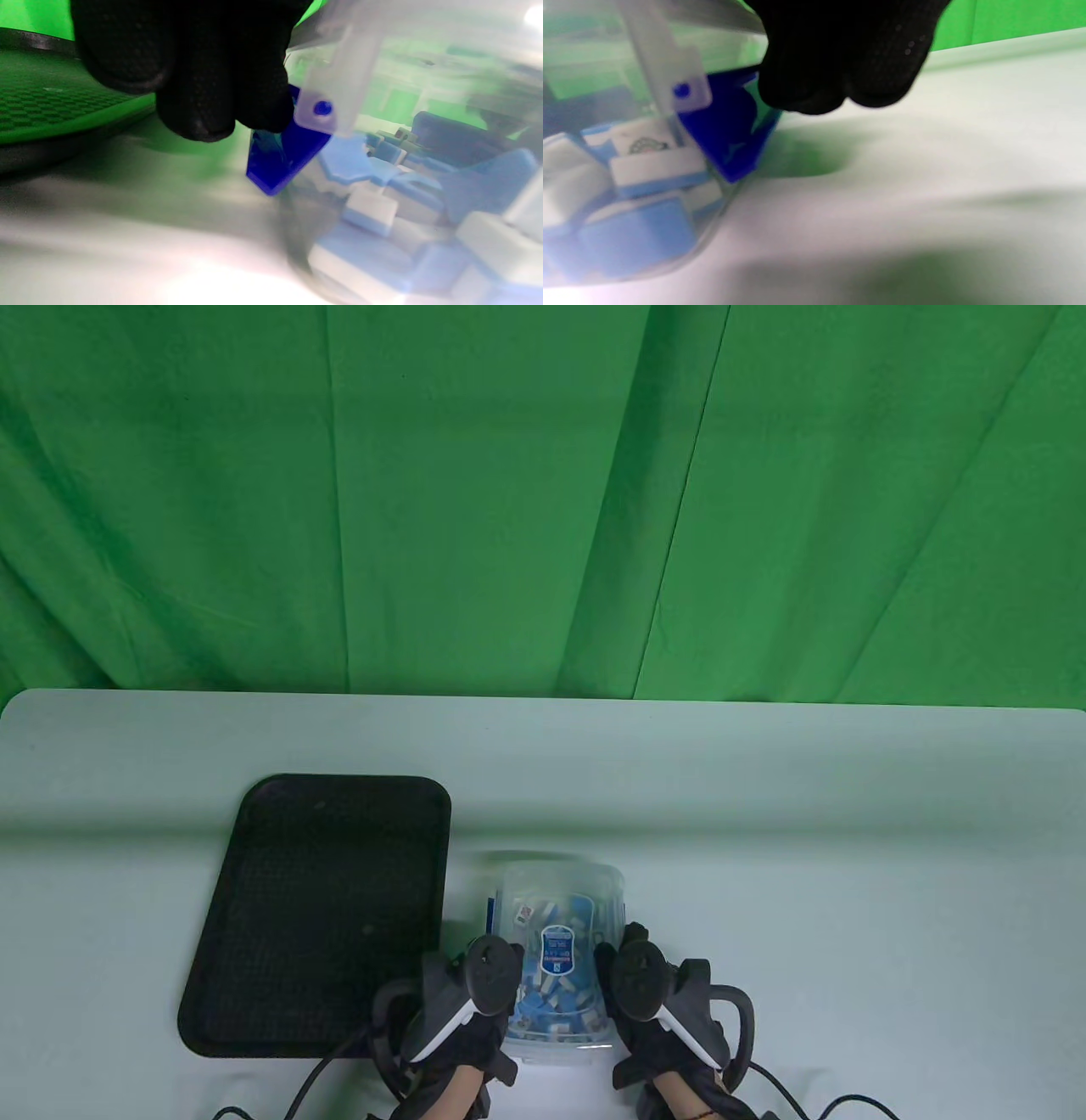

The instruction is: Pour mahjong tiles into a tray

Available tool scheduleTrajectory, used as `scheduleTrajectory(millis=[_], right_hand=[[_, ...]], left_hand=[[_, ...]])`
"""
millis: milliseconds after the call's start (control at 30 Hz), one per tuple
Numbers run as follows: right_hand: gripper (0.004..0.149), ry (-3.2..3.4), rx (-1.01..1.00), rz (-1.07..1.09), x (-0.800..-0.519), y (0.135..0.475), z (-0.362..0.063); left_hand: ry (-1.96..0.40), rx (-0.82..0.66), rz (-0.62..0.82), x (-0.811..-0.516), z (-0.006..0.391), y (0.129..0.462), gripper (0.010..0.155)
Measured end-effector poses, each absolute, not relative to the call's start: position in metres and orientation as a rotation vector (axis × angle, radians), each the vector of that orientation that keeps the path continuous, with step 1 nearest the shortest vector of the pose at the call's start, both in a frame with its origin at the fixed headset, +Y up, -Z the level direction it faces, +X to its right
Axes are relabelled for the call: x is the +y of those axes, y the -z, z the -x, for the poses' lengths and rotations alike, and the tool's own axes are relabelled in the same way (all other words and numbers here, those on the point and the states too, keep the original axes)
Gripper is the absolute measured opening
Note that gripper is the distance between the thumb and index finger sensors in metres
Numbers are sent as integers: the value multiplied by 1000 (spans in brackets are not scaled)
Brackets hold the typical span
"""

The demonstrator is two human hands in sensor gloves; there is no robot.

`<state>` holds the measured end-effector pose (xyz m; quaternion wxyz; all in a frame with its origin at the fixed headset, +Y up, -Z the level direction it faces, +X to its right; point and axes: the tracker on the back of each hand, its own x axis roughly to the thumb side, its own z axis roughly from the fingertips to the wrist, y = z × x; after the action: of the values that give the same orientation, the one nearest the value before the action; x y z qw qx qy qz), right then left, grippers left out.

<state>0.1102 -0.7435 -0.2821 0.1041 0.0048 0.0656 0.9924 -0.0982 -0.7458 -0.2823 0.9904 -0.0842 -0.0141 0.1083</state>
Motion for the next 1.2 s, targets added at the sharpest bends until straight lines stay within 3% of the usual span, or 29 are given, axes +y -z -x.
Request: scheduleTrajectory(millis=[533,1200], right_hand=[[70,-2911,194,-29,-744,282,-109],[76,-2772,339,-77,-746,283,-115]], left_hand=[[-191,-31,166,-743,97,283,68],[-95,22,207,-735,103,280,68]])
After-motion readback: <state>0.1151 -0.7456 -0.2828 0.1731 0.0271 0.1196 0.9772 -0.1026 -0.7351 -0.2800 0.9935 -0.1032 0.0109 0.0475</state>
